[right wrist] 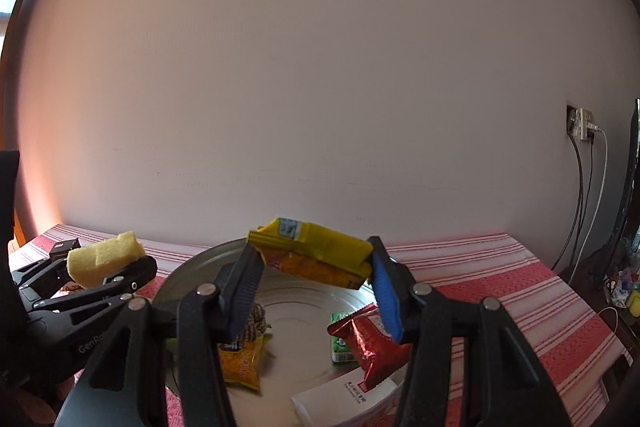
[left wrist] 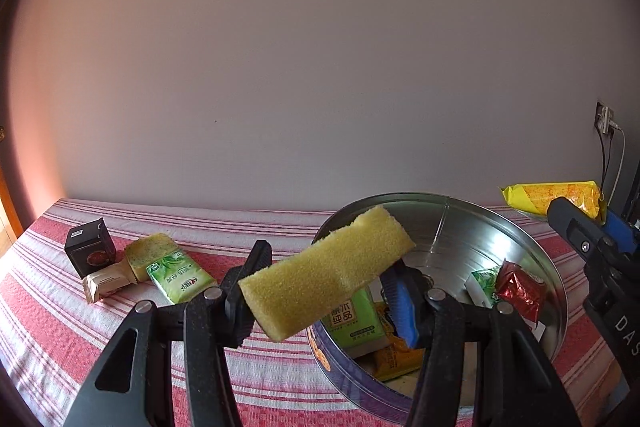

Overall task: Organize objects
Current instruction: 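Carry the yellow sponge and yellow wafer pack over the blue tin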

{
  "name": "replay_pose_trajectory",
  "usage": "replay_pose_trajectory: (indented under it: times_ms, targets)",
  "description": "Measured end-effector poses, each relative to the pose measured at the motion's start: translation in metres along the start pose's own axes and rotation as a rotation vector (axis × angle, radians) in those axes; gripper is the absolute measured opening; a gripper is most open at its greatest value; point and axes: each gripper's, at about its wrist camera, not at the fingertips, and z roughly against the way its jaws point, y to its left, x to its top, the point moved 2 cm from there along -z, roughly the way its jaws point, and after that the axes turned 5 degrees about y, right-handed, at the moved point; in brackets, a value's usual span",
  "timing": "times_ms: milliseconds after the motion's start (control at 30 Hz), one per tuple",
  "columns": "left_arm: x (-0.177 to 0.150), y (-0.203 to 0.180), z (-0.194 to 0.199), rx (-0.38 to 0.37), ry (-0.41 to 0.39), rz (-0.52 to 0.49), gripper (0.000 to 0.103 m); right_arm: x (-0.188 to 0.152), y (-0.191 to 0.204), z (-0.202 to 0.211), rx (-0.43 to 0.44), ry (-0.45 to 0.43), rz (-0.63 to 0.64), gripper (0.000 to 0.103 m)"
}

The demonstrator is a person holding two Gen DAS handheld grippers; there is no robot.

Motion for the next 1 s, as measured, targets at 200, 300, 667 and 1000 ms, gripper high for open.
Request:
replay_pose_trajectory:
  times_ms: [200,300,667,1000]
  targets:
    - [0.001,-0.021,-0.01,-0.034,0.016,-0.014,0.057,-0.001,-0.022,-0.006,-0.052,0.017,0.008,0.052]
    - [0.001,-0.033,-0.015,-0.047,0.021,-0.028,0.057,-0.002,-0.031,-0.01,-0.069,0.035,0.008,0.052]
    - [0.0,-0.07,-0.038,-0.086,0.05,-0.056,0.057,-0.003,-0.055,-0.025,-0.131,0.064,0.02,0.053]
    - [-0.007,-0.081,-0.055,-0.091,0.074,-0.069,0.057,-0.011,-0.05,-0.038,-0.13,0.102,0.04,0.053]
